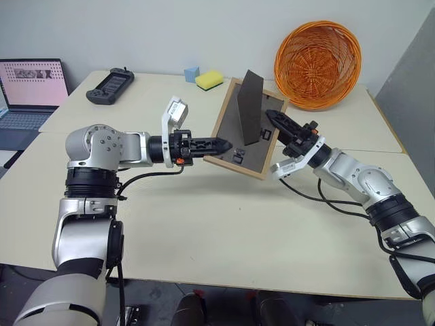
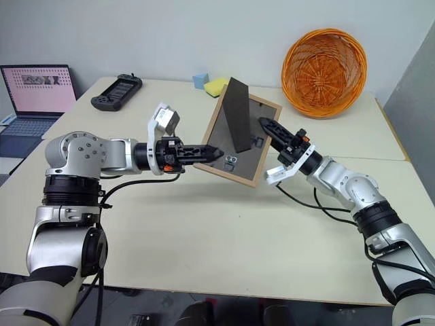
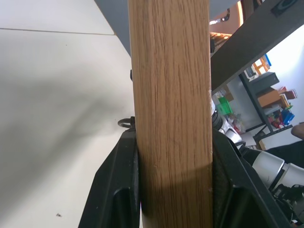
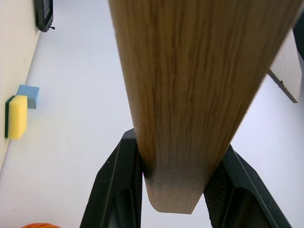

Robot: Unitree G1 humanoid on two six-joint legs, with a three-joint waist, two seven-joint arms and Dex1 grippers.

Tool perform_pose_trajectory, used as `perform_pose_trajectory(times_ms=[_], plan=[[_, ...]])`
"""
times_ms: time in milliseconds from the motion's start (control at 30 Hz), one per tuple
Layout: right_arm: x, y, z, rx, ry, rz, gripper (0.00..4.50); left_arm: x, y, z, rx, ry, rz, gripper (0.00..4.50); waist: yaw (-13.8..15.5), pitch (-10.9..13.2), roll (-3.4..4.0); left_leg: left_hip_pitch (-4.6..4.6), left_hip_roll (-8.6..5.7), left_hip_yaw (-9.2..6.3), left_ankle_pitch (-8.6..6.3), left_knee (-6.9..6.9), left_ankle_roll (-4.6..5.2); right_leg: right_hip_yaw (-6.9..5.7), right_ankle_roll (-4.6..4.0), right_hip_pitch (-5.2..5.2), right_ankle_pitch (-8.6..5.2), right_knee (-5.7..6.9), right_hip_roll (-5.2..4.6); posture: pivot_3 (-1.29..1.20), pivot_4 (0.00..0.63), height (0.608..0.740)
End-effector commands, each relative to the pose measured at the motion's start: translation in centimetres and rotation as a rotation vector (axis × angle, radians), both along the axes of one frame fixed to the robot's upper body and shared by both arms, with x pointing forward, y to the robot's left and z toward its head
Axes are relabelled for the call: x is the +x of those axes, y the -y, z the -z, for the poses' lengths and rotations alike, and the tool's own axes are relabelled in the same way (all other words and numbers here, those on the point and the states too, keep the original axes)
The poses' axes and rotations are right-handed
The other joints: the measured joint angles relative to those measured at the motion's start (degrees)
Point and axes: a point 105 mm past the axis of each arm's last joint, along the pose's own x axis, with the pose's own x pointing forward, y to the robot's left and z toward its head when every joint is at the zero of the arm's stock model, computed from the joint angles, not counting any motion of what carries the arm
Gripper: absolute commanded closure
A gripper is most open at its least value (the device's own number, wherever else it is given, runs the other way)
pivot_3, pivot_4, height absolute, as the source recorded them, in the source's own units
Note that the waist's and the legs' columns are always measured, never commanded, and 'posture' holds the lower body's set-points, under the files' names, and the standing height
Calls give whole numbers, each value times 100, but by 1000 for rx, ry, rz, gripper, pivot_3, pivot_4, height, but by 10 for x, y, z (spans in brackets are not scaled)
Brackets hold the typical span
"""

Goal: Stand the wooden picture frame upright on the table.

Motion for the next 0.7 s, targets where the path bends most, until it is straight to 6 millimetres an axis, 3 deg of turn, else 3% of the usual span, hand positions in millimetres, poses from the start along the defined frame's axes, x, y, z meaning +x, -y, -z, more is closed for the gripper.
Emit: perform_pose_trajectory(times_ms=[33, 200, 233, 267, 300, 467, 700], plan=[[-4, -1, -7, -6, 4, -12, 3210, 5, -2, -11, 67, 101, -32, 3209, 2, 0, 0, 0, 0, 0, 0, 0, 0, 0, 0, 0, 0, 0, 0, 0, 150, 740], [-4, 0, -8, 0, 9, -5, 3210, 11, -2, -13, 55, 109, -59, 3209, 2, 0, 0, 0, 0, 0, 0, 1, 0, 0, 0, 0, 0, 0, 0, 0, 150, 740], [-3, 0, -8, 0, 9, -5, 3210, 13, -2, -13, 54, 102, -70, 2862, 2, 0, 0, 0, 0, 0, 0, 1, 0, 0, 0, 0, 0, 0, 0, 0, 150, 740], [-4, 0, -8, 0, 10, -5, 3210, 13, -2, -14, 48, 92, -72, 2862, 2, 0, 0, 0, 0, 0, 0, 1, 0, 0, 0, 0, 0, 0, 0, 0, 150, 740], [-4, -1, -8, 1, 10, -4, 3210, 12, -2, -16, 36, 92, -61, 2479, 1, 0, 0, 0, 0, 0, 0, 1, 0, -1, 0, 0, 0, 0, 0, 0, 150, 740], [-3, 0, -7, 1, 9, 0, 3210, 11, -2, -15, 72, 136, -56, 1527, 0, 0, 0, 0, 0, 0, 0, 0, 0, 0, 0, 0, 0, 1, 0, 0, 150, 740], [-1, 0, -4, -1, -7, 2, 3219, 9, -5, -17, 79, 167, -46, 1489, 0, 0, 0, 0, 0, 0, 0, 1, 0, -1, 0, 0, 0, 1, 0, 0, 150, 740]])
